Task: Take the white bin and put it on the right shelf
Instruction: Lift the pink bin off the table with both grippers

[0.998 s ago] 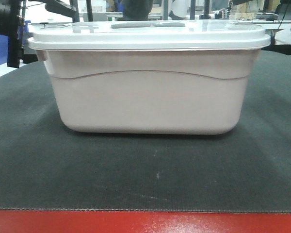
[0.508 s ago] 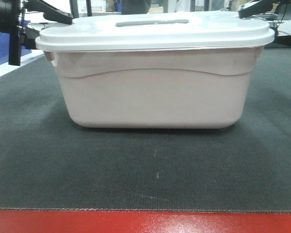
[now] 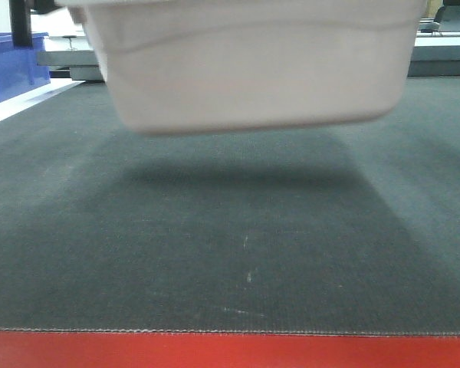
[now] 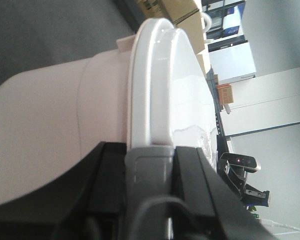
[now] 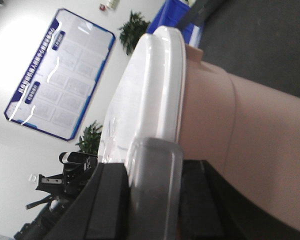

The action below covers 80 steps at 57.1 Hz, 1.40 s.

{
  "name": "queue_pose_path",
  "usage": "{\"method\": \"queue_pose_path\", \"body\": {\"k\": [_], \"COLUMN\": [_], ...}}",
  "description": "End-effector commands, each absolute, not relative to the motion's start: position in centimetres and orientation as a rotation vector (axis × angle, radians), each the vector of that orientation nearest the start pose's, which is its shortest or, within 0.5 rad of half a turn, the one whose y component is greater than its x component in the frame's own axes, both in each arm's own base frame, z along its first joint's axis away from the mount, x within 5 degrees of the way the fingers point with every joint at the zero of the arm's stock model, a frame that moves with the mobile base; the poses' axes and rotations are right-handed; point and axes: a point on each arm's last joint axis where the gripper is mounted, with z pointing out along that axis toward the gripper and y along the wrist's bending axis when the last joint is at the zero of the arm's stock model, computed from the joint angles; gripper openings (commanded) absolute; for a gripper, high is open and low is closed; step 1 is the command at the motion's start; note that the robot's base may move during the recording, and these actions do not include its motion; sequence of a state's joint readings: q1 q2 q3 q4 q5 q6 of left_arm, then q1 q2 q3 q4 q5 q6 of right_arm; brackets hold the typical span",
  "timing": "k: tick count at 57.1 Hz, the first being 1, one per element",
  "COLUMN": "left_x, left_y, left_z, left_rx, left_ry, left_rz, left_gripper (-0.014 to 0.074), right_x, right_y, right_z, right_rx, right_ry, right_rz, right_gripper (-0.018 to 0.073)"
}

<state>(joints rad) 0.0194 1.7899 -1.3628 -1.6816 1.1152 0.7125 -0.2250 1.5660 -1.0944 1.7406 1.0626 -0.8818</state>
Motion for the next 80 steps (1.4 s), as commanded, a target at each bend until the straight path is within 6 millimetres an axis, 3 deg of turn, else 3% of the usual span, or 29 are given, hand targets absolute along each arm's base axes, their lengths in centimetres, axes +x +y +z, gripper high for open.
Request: {"method": "queue_pose_path", "body": {"k": [1,21,37,54,80], "left_x": [34.5,30.7,28.7,27.6,27.9], "left_y": [-9.4,-9.3,-9.3,-9.2,-9.3], "left_z": [38.3,43.1,45.0,45.9,45.6], "left_rx": [0.167,0.27,0.325,0.354,0.346], "left_ry": [1.735,1.6,1.557,1.535,1.557], "left_rz": [-1.942,-1.924,-1.899,-1.886,-1.866], "left_gripper": [-0.0126,-0.0126,-0.0126,-0.0126,-0.0126], "right_x": [30.0,27.6,26.2,25.0,25.3], "right_y": [2.5,2.9,3.1,3.3,3.1], "right_z": [37.5,40.2,42.0,43.1,43.0], "right_rx": [-0.015,-0.075,-0.093,-0.126,-0.085], "right_ry": [1.648,1.587,1.499,1.464,1.469], "right_rz": [1.692,1.676,1.688,1.677,1.649], "right_gripper": [0.0058,0.0058,0.0058,0.0058,0.0058]}}
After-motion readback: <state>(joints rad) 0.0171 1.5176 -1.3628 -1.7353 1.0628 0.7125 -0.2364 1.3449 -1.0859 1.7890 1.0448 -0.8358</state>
